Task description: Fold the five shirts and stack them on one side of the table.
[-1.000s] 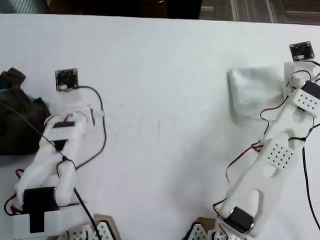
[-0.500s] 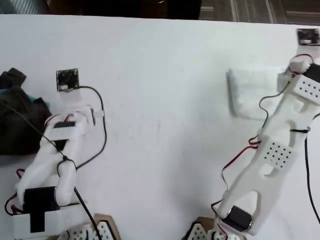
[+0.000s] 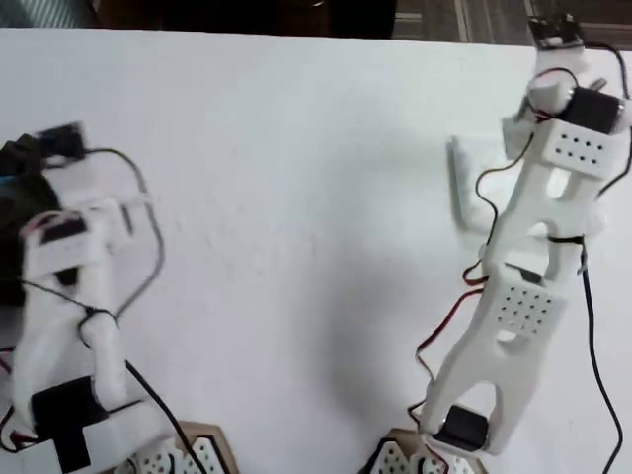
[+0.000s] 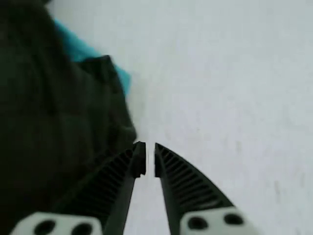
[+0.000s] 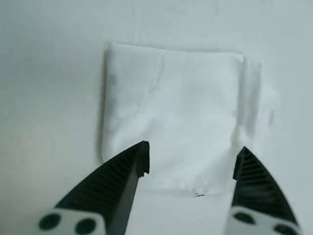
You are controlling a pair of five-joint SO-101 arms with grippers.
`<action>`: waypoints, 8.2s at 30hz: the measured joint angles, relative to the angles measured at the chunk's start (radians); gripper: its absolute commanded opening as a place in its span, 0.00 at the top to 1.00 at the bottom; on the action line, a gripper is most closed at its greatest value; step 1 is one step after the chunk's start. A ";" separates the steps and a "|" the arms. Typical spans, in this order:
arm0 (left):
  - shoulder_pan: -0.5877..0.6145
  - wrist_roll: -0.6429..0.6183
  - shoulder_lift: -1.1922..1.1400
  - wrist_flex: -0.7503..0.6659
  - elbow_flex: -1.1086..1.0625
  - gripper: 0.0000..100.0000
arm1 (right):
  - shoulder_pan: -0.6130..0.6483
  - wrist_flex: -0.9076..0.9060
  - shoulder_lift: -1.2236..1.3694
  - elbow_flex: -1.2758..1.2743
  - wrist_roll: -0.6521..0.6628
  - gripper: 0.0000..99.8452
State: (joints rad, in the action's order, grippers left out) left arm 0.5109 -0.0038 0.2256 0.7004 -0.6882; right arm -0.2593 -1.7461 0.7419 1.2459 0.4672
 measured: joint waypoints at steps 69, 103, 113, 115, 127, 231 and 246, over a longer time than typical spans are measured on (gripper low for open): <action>-0.848 0.264 0.229 0.945 1.304 0.97 | -0.064 0.643 -1.257 -2.091 0.081 0.72; 0.514 0.597 0.269 0.638 0.262 0.97 | 0.770 0.534 -0.411 -1.148 -0.198 0.72; 0.526 0.603 0.269 0.631 0.255 0.97 | 0.825 0.301 0.138 -0.384 -0.236 0.72; 0.526 0.603 0.269 0.631 0.255 0.97 | 0.824 0.278 0.212 -0.252 -0.262 0.72; 0.528 0.603 0.269 0.631 0.255 0.97 | 0.950 0.265 0.448 0.084 -0.284 0.72; -0.707 0.330 -0.304 0.934 0.628 0.84 | 0.048 1.232 -1.131 -2.389 0.021 0.98; -0.690 0.364 -0.304 0.758 0.468 0.84 | 0.048 1.244 -1.131 -2.394 0.021 0.98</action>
State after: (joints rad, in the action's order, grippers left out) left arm -0.1795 0.3598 -0.0783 1.4584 -0.2202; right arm -0.2117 -0.5017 -0.3890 -1.1477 0.4887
